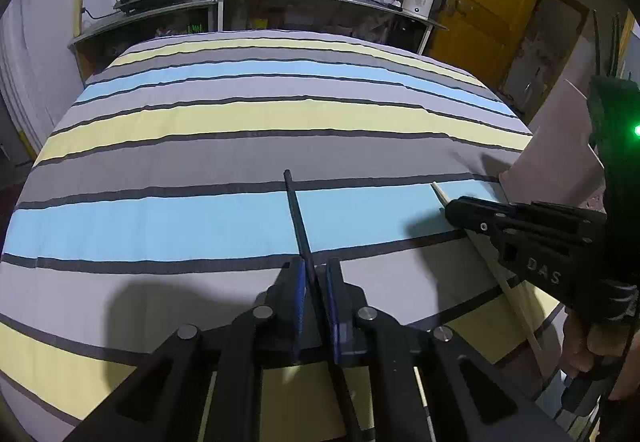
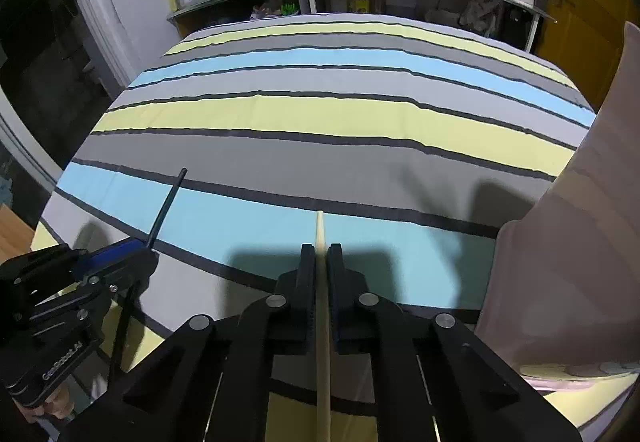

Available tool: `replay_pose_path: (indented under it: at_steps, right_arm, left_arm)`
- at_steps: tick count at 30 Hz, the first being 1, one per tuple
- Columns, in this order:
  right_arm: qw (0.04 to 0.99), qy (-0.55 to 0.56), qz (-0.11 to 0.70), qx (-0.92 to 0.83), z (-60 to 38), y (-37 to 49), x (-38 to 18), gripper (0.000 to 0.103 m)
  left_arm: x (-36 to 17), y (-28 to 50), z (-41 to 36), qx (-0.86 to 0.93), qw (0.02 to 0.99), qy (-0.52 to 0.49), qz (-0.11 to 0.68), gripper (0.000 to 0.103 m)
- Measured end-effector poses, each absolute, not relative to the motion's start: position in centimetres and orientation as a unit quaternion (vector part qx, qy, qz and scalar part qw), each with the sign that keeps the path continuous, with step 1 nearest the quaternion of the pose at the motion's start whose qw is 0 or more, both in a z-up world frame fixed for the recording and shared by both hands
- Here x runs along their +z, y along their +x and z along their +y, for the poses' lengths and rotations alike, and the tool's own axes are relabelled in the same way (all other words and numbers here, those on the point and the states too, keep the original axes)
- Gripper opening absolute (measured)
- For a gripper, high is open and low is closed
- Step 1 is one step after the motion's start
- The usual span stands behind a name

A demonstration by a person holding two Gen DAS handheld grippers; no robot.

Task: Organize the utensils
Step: 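Lift the black and wooden chopsticks with both grippers toward the pink basket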

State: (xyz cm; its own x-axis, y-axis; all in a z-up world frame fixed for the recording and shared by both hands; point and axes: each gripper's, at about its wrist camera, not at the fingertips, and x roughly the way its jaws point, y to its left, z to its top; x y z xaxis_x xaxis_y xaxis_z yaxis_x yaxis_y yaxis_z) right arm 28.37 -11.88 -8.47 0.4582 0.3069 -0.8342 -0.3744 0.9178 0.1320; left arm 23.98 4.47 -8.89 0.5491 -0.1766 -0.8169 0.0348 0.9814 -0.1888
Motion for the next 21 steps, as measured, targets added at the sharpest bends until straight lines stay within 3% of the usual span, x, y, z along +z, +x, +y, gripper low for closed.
replay_pose_path:
  at_steps: [7, 21]
  right_arm:
    - [0.859, -0.022, 0.463, 0.215, -12.2, 27.2, -6.3, 0.006]
    - [0.884, 0.012, 0.404, 0.234, -14.1, 23.7, 0.1, 0.005]
  left_arm:
    - [-8.2, 23.9, 5.7, -0.072, 0.871, -0.11, 0.473, 0.006]
    - [-0.2, 20.9, 5.9, -0.099, 0.9, -0.123, 0.407, 0.005]
